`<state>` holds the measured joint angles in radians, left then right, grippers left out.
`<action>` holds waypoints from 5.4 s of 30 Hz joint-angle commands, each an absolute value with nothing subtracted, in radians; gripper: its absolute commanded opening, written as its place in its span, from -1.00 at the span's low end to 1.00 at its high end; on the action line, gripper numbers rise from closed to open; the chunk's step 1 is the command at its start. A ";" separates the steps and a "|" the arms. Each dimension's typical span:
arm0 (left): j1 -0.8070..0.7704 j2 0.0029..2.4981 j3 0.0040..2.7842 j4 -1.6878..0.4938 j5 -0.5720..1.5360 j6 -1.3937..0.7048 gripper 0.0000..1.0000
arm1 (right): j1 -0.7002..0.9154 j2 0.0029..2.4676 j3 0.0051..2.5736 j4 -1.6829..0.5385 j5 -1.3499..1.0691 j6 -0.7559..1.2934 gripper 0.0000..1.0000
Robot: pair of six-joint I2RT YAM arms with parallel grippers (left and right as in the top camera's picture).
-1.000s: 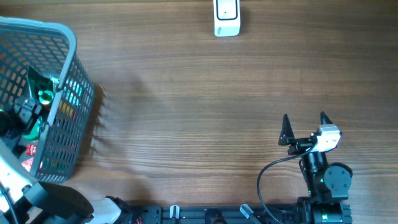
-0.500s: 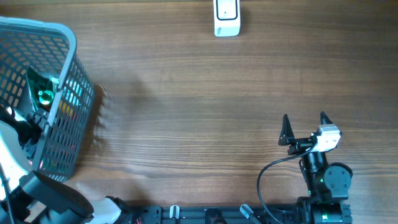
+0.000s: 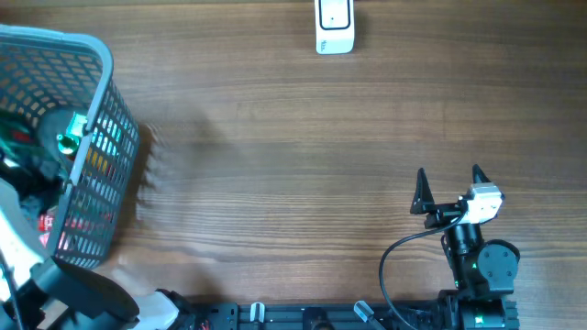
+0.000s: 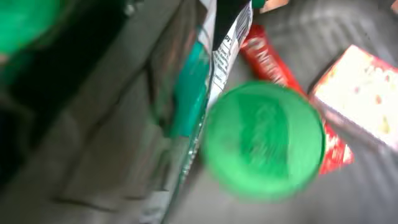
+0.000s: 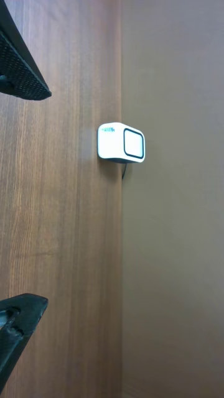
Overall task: Scan the item barcode
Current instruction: 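Reach the left gripper into the basket toward the green 3M glove pack, then lift the 3M glove pack out and drop it on the table, then reach the left gripper into the basket and grasp the red-yellow bottle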
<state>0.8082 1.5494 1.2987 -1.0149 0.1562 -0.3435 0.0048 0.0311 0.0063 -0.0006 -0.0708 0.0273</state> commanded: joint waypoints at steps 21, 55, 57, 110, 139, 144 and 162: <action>0.764 1.071 1.565 -0.654 1.129 -0.427 -0.92 | 0.000 0.029 0.005 0.002 -0.080 0.015 1.00; -0.156 1.280 0.671 -0.605 0.478 -0.714 -0.89 | 0.000 0.029 0.005 0.002 -0.080 0.015 1.00; -0.197 1.280 0.671 -0.595 0.390 -0.715 -0.80 | 0.000 0.029 0.005 0.002 -0.079 0.015 1.00; 0.070 1.141 1.740 -1.037 -0.277 -0.567 0.99 | 0.000 0.029 0.005 0.002 -0.079 0.015 0.99; 0.602 1.852 1.563 -1.200 0.044 -0.633 0.45 | 0.000 0.029 0.005 0.002 -0.080 0.015 1.00; 0.602 1.844 1.565 -1.200 0.056 -0.633 -0.40 | 0.000 0.029 0.005 0.002 -0.080 0.015 0.99; 0.599 1.313 1.821 -1.159 0.407 -0.637 -0.49 | 0.000 0.029 0.005 0.002 -0.079 0.015 0.99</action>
